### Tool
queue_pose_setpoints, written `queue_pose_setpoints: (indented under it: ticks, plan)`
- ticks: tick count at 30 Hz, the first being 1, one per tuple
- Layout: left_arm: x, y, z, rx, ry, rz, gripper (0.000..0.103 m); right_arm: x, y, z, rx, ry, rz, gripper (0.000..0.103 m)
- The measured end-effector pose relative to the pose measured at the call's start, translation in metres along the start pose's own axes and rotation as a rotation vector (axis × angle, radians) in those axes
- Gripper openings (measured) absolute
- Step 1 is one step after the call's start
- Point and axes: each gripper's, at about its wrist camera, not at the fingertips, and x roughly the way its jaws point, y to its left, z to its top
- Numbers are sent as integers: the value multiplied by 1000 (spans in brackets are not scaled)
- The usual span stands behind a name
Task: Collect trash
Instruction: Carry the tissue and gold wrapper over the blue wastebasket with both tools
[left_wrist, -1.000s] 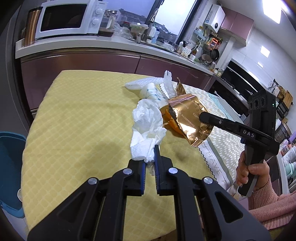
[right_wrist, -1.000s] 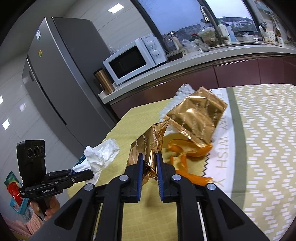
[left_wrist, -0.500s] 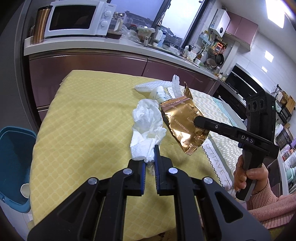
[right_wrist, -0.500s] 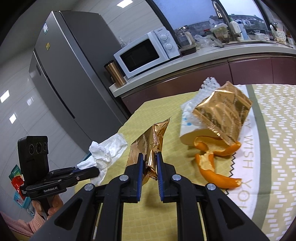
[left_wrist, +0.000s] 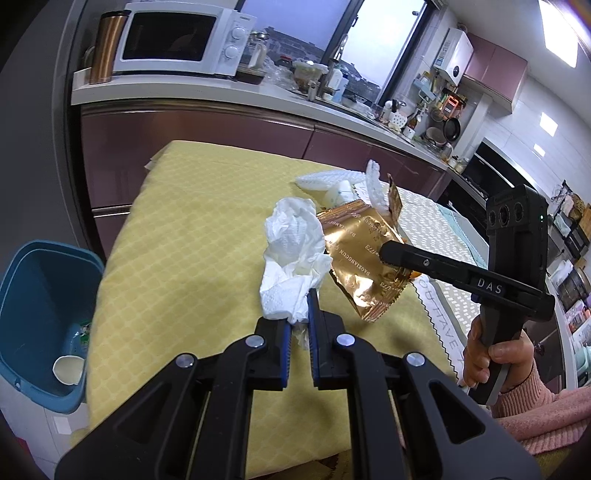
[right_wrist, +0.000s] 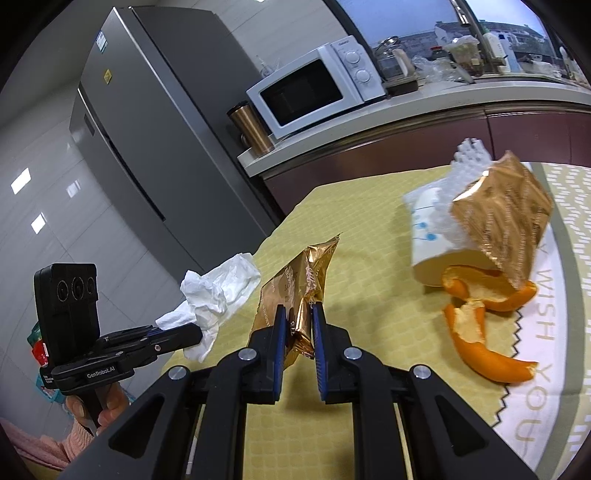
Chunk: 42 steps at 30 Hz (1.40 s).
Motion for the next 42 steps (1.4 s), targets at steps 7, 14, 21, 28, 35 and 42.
queue_pose_setpoints:
  ticks: [7,14,21,28,35,42]
  plan:
    - [-10,18,-2,-22,-8,27,8,13,10,1,-17,29,28,13]
    - [-19,34,-5,-42,-15,54,8,27,19,4,-37,56,59,13]
    - [-32,53,-8,-72,-34,89,8,41,29,5,-64,89,85,13]
    - [-48,75,-12,-110,-54,130,8,58,46,7,-95,117,109,13]
    - [-62,94,-16,-139,-65,172,8,75,64,10,-132,141,134,13]
    - [-71,107,-20,-163,-79,202,8,90,80,12,-162,170,155,13]
